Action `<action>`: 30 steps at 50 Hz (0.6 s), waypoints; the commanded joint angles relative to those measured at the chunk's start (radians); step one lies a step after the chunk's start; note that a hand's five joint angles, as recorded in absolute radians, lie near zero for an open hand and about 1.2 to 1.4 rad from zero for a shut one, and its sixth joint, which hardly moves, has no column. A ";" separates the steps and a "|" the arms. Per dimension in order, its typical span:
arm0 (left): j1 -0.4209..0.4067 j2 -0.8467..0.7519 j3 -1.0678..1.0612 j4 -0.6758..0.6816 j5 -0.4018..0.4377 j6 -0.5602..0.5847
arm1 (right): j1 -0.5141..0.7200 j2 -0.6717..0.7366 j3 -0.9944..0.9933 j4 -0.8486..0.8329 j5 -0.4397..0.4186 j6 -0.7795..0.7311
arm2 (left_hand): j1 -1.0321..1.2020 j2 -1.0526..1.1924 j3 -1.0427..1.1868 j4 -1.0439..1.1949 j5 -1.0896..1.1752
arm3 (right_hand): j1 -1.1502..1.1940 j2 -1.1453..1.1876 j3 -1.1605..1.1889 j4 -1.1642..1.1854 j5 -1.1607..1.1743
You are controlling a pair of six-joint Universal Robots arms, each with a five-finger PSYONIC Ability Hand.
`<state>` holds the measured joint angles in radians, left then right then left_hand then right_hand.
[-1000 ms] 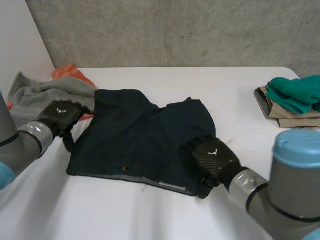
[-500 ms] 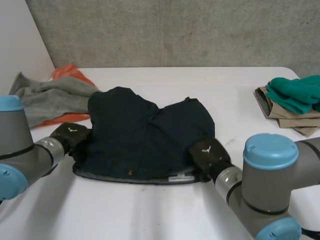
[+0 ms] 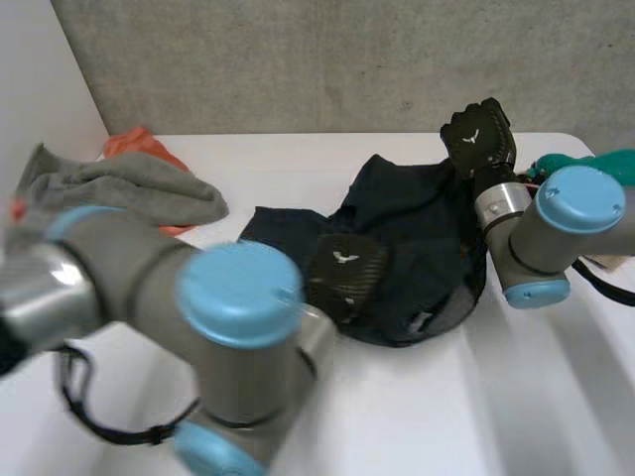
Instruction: Fold the laundry.
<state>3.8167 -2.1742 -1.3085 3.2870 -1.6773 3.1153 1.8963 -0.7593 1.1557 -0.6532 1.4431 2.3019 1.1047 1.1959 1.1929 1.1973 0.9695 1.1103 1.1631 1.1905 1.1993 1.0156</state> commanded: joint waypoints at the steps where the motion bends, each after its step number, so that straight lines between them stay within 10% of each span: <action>1: -0.052 -0.133 0.118 0.049 -0.024 0.020 | -0.022 0.069 -0.014 -0.010 -0.007 0.014 | -0.226 -0.317 -0.314 -0.318 -0.265 | -0.324 -0.377 -0.404 -0.413 -0.403; 4: -0.051 -0.124 0.111 0.040 -0.024 0.028 | -0.035 0.049 -0.004 0.045 0.023 0.017 | -0.591 -0.682 -0.680 -0.684 -0.631 | -0.936 -0.989 -1.016 -1.025 -1.016; 21: 0.192 0.263 -0.184 -0.004 -0.019 0.235 | -0.105 -0.340 0.180 0.824 0.083 0.328 | -0.671 -0.762 -0.759 -0.764 -0.710 | -0.936 -0.989 -1.016 -1.025 -1.016; 30: 0.310 0.195 -0.313 -0.003 -0.015 0.332 | -0.091 -0.566 0.487 0.888 0.065 0.712 | -0.653 -0.745 -0.742 -0.746 -0.693 | -0.929 -0.981 -1.009 -1.018 -1.008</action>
<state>4.0683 -1.9112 -1.5650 3.2791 -1.6948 3.4070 1.7940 -1.1972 1.4430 0.2439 1.5201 2.8033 0.4374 0.4198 0.4239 0.4117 0.2323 0.2267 0.2135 0.2126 0.2133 0.0436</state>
